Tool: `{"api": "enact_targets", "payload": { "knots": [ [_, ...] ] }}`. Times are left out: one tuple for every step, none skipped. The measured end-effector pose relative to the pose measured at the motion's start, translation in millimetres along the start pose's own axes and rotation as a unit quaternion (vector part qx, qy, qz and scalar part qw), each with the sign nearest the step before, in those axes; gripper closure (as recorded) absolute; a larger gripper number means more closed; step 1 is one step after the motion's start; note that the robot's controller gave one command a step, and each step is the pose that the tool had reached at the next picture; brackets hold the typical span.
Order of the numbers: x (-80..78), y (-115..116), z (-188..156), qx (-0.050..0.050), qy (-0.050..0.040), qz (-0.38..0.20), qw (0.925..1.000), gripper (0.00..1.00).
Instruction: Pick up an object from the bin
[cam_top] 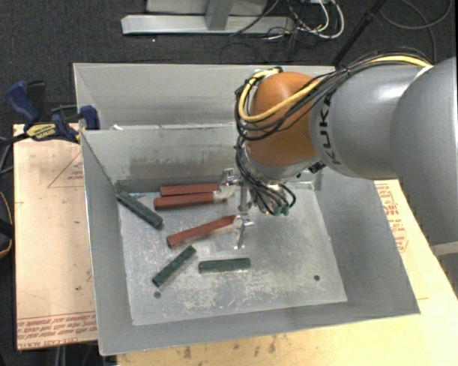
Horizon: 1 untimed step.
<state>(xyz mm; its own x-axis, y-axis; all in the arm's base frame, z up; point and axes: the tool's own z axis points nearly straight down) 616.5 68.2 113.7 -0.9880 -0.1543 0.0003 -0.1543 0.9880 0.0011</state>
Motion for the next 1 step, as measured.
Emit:
{"api": "enact_targets", "payload": {
  "knots": [
    [8.7,22.4,-13.8,0.000,-0.0006,0.105,0.9945,0.00]
  ]
}}
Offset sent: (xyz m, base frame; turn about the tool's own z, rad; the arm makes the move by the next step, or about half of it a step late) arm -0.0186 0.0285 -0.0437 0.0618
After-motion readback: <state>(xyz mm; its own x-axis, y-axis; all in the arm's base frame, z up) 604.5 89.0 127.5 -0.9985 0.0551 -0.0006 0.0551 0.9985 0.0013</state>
